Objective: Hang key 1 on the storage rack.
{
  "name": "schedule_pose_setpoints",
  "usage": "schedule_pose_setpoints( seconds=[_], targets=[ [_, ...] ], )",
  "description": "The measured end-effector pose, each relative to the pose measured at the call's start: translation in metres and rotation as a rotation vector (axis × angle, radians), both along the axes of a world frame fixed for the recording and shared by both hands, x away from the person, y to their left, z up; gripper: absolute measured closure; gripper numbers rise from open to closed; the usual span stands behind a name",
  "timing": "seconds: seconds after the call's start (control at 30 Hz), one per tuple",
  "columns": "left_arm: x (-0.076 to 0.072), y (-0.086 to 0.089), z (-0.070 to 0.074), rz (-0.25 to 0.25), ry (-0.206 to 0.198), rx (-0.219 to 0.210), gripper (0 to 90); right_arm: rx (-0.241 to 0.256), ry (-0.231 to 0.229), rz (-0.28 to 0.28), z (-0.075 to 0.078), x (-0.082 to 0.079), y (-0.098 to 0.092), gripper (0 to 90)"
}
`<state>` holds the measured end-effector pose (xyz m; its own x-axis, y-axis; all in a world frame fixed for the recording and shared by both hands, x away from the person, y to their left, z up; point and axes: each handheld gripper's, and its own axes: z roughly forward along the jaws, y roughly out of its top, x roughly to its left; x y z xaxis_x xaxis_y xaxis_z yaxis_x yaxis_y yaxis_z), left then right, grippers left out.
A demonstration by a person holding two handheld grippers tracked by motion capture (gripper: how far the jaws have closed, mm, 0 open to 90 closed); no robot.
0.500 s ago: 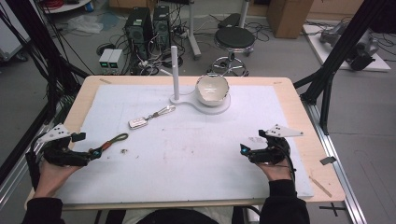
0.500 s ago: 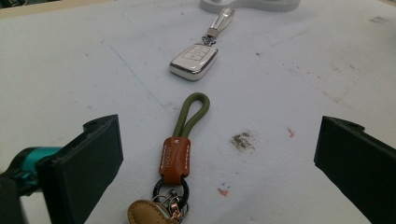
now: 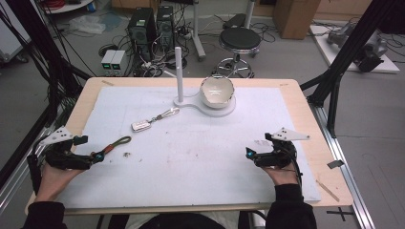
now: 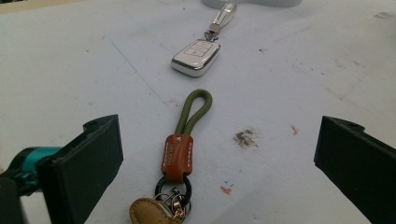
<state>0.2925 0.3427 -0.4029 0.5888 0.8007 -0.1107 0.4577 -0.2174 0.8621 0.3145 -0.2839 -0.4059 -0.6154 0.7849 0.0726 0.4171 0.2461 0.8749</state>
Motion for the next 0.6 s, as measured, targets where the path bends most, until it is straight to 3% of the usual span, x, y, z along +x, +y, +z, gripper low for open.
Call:
schedule_pose_setpoints(
  seconds=[0.2,0.6],
  targets=[
    [0.001,-0.001,-0.003,0.001,0.011,0.007,1.7,-0.008,0.014,0.002,-0.002,0.001,0.002,0.5],
    [0.016,-0.007,-0.014,-0.013,0.081,0.05,1.7,-0.03,0.019,0.004,-0.005,0.0,0.007,0.5]
  ],
)
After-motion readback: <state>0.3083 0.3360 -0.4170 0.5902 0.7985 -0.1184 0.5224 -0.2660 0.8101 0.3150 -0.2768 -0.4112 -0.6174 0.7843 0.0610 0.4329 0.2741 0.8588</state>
